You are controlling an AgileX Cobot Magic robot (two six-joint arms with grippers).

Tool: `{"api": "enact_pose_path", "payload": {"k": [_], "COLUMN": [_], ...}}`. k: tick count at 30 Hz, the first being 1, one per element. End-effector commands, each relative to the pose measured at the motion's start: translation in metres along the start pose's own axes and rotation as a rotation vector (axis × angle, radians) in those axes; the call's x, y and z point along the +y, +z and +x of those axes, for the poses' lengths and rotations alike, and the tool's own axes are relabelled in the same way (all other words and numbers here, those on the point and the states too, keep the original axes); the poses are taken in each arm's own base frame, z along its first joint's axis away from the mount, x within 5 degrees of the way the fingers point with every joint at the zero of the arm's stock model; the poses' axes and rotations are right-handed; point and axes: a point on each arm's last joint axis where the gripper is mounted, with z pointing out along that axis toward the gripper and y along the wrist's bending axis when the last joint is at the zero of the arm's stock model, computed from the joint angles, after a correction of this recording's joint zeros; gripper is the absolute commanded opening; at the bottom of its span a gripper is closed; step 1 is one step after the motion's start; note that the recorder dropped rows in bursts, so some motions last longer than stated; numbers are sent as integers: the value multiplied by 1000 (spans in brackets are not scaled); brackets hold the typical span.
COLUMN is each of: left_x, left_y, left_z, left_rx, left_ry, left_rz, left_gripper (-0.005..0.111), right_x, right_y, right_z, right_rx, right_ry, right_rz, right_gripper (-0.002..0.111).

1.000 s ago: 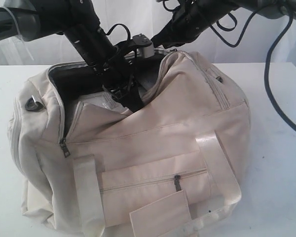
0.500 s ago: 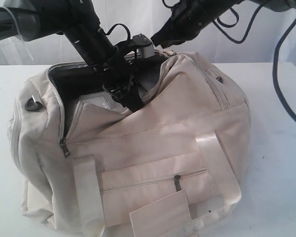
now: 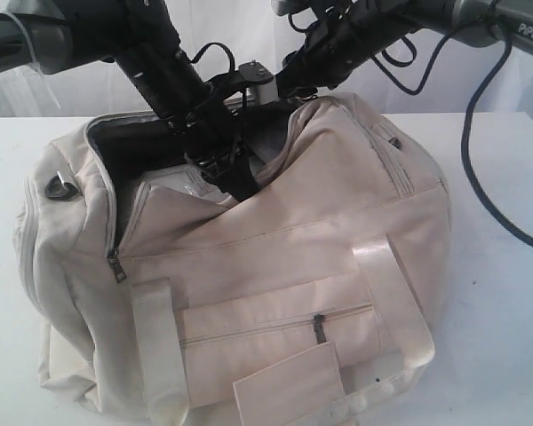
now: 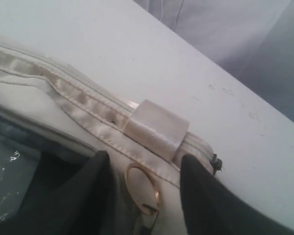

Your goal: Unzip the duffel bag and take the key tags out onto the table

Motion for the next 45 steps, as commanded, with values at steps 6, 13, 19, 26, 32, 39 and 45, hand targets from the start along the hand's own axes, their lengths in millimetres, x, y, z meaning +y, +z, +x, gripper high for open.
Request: {"api": "enact_pose_path", "payload": {"k": [6,13,19,26,32,39,45], "left_x": [-5,-5,-5,-6,-6,-6,-6], "left_y": [0,0,0,0,0,0,0], "left_z": [0,0,0,1,1,0,0], "left_rx": [-1,-2,4,8,8,6,6], "left_ry": [-10,-7,-7,-7,-7,-7,-7], "left_rz": [34,33,42,47,47,48,48], "left_gripper": [0,0,0,0,0,0,0], "right_x": [-8,-5,-16,-11,-10,-6,-2], "right_y": [4,-8,-2,16,16,15,14], "right_z": [0,-10,-6,17,18,24,30], "right_rx": [-37,-92,-116,47,56,132,194], "right_ry": [81,161,174,184,184,171,109], "right_rz": [39,23,63,-31,-37,-75,-126], "right_gripper": [45,45,45,54,58,48,22]}}
